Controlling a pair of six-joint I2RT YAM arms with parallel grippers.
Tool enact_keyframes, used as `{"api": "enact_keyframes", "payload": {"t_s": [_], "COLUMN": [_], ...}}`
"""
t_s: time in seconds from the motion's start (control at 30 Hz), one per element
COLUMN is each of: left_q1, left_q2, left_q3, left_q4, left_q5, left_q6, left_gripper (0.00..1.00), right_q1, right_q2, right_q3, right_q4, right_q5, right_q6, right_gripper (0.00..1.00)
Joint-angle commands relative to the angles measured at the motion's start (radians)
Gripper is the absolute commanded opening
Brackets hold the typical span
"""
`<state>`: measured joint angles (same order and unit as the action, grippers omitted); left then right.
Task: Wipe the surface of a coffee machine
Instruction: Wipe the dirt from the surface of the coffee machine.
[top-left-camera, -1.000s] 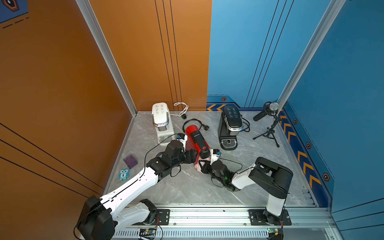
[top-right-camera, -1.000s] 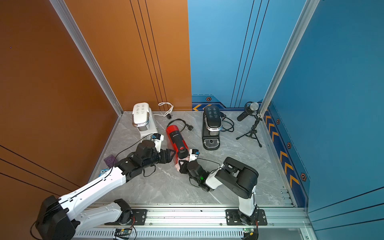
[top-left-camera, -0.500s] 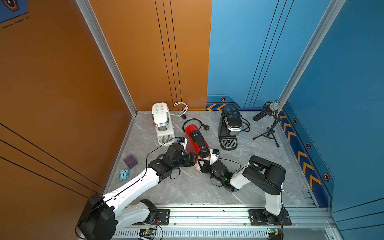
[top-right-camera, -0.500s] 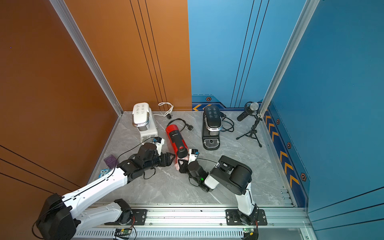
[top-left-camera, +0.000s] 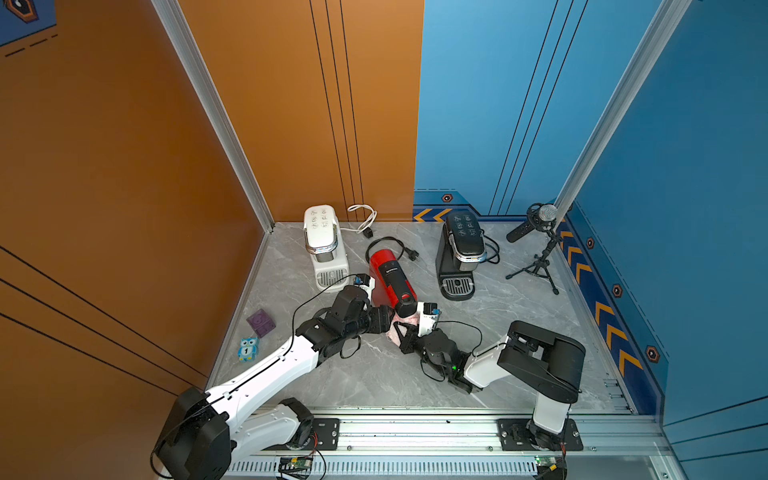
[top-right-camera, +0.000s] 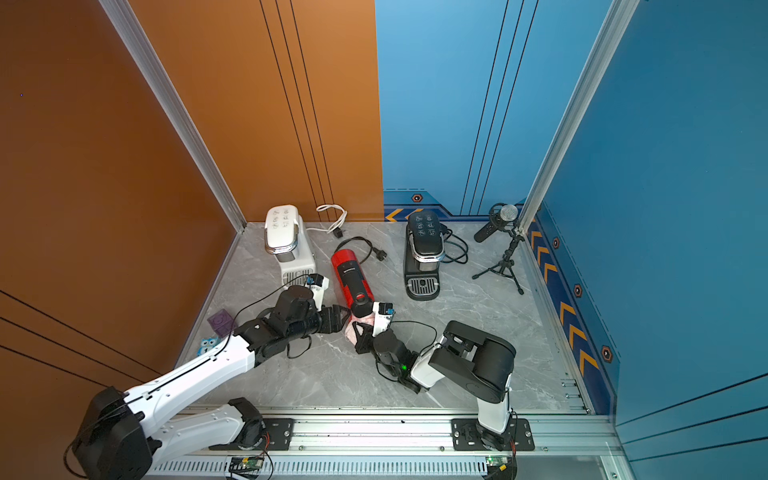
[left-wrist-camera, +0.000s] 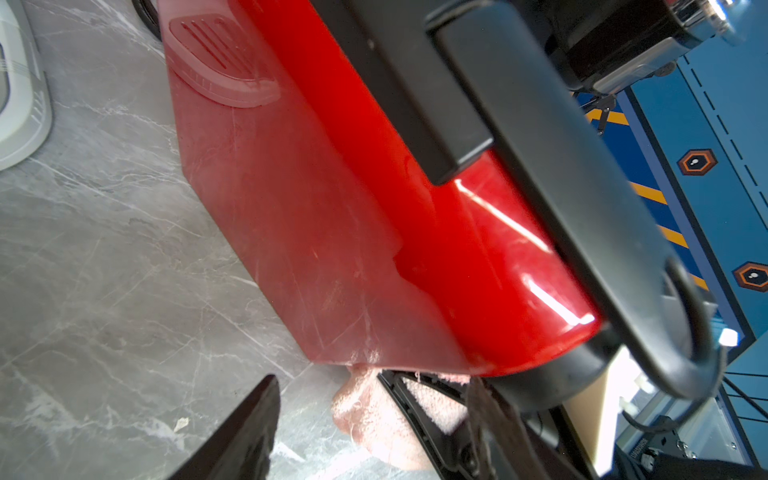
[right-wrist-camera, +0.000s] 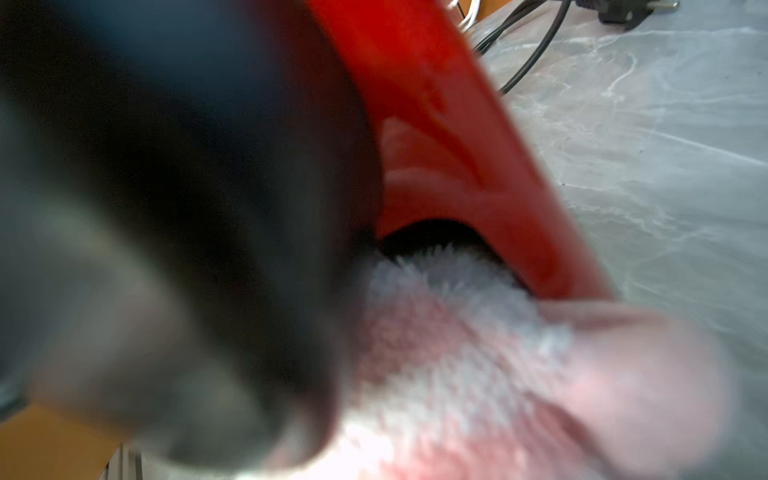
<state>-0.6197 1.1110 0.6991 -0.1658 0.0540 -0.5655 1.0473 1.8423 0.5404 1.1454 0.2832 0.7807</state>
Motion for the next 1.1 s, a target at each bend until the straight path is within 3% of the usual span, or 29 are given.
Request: {"api": "enact_keyframes", "payload": {"t_s": [0.0,0.37,0.63,0.73,0.8,0.87,1.03,1.07], "left_q1": [0.008,0.022,0.081,0.127,0.162,0.195,0.212,0.212], "left_q2": [-0.01,-0.06,-0.202,-0.199,-0.168,-0.12,0.052,0.091], "left_q3": [-0.019,-0.071,-0.177,-0.207,-0.207,-0.197,-0.115,-0.1], "left_q4": [-0.005,-0.005,-0.013,-0.014,-0.064,-0.062,-0.044,-0.032], "left_q5": [0.009,-0.054,-0.132,-0.175,-0.198,-0.194,-0.177,-0.173], "left_q6": [0.01,-0.026,-0.117,-0.164,-0.195,-0.216,-0.199,-0.194], "left_gripper": [0.72,0.73,0.74,0.68,0.58,0.4,0.02,0.0], "right_q1": [0.004,0.002,0.029,0.041,0.066,0.1,0.08,0.068], "right_q2": [-0.015,0.143,0.015,-0.161,-0.306,-0.448,-0.737,-0.782], "right_q3": [0.026,0.009,-0.053,-0.081,-0.068,-0.045,-0.034,-0.024], "right_q4": [0.016,0.038,-0.07,-0.287,-0.531,-0.771,-1.097,-1.151], "right_q5": [0.013,0.137,0.144,0.176,0.24,0.33,0.395,0.395], "right_q6": [-0.051,0.06,0.071,0.091,0.088,0.054,-0.015,-0.033], "right_gripper": [0.0,0.0,0.0,0.0,0.0,0.0,0.0,0.0]}}
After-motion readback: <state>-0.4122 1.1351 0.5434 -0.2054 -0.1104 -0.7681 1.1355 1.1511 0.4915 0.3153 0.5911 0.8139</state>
